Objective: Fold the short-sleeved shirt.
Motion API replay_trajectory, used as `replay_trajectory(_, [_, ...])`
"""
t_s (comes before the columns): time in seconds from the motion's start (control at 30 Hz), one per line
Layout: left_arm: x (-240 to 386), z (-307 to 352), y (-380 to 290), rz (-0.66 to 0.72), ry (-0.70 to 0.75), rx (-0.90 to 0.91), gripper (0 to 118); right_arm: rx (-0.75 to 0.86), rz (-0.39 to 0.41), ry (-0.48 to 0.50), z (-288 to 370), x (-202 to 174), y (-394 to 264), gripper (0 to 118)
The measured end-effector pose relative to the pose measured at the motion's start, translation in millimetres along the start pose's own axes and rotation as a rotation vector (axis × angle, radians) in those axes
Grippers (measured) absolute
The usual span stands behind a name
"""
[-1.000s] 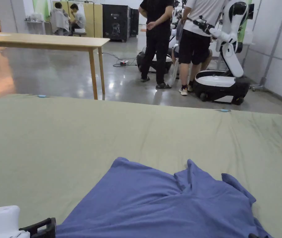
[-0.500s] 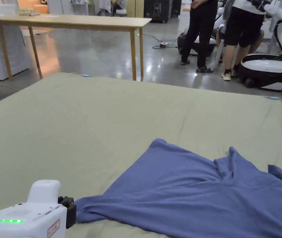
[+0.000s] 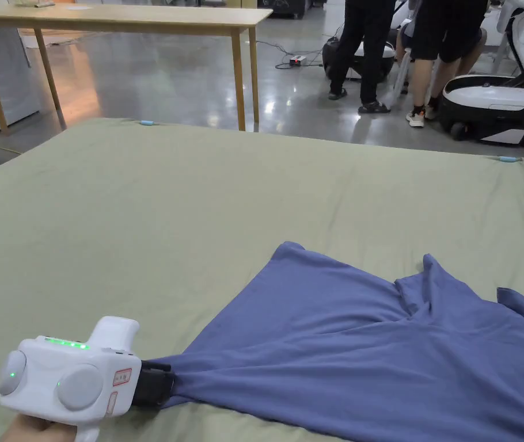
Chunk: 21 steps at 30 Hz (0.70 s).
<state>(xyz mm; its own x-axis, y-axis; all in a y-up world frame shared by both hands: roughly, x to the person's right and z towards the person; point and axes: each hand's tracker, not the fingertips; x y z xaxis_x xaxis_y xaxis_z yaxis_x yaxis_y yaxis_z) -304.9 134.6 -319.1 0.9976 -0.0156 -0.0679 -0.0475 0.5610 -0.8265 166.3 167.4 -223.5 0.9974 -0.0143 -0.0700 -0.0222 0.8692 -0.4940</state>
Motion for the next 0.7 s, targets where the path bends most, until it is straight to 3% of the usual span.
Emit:
replay_trajectory(0.07, [6,10,1,-0.011,-0.031,0.041,58,-0.02,-0.005,-0.005,-4,3,0,1])
replay_trajectory(0.13, [12,21,-2,-0.02,-0.071,0.059,4,-0.029,-0.01,-0.008,-5,4,-2,1])
replay_trajectory(0.4, [10,15,-1,-0.008,-0.074,0.052,4,-0.052,0.003,0.013,-39,26,36,1])
replay_trajectory(0.5, [10,15,-3,0.002,-0.076,0.057,4,-0.038,0.076,0.011,-82,37,78,1])
replay_trajectory(0.63, [9,13,-3,0.049,-0.114,0.049,4,-0.11,0.112,0.047,-168,52,141,1])
replay_trajectory(0.7, [9,12,-2,0.049,-0.116,0.051,4,-0.182,0.172,0.053,-213,56,166,1])
